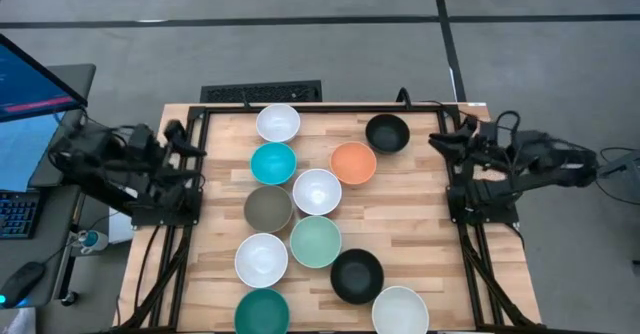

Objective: Nest bowls inside each other
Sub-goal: Stack the white bowl on the light green bowl

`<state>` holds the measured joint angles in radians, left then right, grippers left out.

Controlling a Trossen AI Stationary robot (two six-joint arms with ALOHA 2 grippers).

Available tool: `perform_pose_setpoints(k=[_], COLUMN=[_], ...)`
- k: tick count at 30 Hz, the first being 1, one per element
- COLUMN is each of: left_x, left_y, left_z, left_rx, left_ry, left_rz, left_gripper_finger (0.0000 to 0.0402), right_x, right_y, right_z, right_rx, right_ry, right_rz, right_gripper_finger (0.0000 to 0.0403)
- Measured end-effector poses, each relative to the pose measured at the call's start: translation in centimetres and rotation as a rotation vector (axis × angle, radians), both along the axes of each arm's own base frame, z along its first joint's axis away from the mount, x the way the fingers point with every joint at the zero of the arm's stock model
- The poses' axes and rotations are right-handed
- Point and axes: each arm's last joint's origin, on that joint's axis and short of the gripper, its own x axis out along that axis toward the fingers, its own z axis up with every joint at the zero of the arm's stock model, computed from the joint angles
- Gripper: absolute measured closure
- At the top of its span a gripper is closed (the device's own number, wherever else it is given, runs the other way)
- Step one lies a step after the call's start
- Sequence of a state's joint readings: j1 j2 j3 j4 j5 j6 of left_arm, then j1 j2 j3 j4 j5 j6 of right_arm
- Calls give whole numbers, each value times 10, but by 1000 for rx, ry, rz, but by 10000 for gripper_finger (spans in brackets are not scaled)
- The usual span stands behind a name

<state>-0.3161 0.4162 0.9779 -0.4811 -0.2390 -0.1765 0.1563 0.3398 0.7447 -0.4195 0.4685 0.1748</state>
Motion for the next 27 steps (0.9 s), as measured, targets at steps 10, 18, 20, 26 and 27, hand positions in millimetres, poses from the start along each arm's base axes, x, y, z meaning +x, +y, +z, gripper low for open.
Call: perform_pose_setpoints(k=[10, 18, 20, 26, 27], left_x=[25, 62, 72, 96, 99], left_y=[-7, -20, -26, -35, -36], left_z=[19, 19, 24, 36, 37], left_rx=[392, 274, 212, 173, 169], left_ry=[239, 271, 216, 81, 66], left_rz=[27, -11, -75, -107, -103], left_gripper_finger=[180, 180, 180, 180, 180], right_x=[-16, -15, -15, -15, -15], right_y=[-3, -3, -3, -3, -3], right_z=[49, 70, 72, 73, 73], right_rx=[-393, -70, 33, 147, 143], right_ry=[291, -6, -61, -110, -111], right_rz=[15, -10, -10, -8, -9], right_gripper_finger=[300, 300, 300, 300, 300])
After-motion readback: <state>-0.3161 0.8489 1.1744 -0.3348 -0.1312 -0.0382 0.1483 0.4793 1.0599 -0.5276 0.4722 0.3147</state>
